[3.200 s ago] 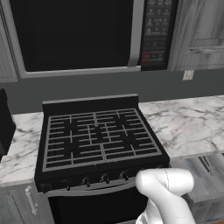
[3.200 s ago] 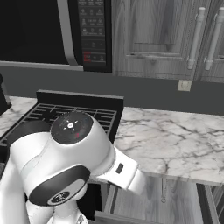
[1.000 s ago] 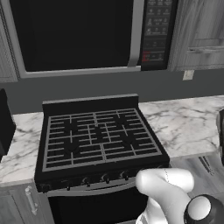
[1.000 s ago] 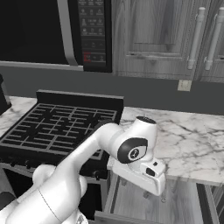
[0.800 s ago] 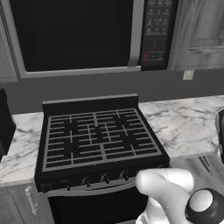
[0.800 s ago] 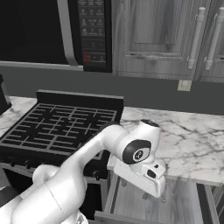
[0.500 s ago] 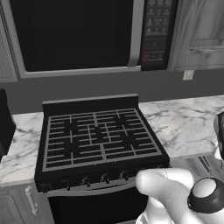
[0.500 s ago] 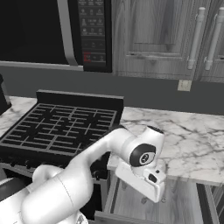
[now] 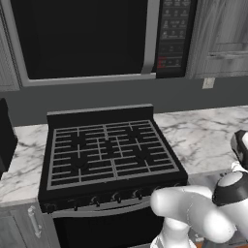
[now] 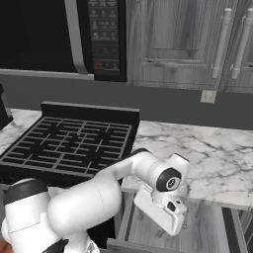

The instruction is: Take the tongs from the drawer on the right and place them on the dining counter next to the tray containing the hot dog.

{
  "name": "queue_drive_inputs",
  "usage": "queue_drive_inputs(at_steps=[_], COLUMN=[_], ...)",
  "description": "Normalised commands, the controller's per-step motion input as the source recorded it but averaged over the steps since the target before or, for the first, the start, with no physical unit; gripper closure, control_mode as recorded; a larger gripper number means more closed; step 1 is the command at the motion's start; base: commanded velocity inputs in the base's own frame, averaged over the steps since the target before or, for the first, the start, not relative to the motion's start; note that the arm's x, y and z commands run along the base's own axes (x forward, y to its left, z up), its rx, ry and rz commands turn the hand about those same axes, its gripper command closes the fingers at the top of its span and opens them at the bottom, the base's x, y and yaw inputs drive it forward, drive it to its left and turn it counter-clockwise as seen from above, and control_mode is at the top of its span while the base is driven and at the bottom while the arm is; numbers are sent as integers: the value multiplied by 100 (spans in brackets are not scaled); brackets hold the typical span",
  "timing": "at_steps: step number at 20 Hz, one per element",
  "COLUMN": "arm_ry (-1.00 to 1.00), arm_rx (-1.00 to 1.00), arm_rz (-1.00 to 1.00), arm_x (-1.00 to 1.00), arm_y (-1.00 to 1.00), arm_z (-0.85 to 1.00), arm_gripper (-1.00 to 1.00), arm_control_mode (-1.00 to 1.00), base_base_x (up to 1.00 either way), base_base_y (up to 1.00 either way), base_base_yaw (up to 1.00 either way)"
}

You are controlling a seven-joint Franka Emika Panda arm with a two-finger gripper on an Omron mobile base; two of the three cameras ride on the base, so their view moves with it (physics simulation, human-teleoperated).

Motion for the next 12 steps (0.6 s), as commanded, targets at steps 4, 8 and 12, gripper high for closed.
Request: queue_drive_inputs(at_steps=[4,8,12], arm_ry=[12,2,0], arm_rx=[0,0,0], arm_rz=[-18,-20,-21], arm_x=[0,0,-8], arm_y=[0,-12,-21], arm_z=[-46,-43,-40], arm_gripper=[-100,-100,-100], arm_control_mode=[-100,-100,-100], base_base_x=[0,0,0], base_base_y=[0,0,0], base_base_yaw=[0,0,0])
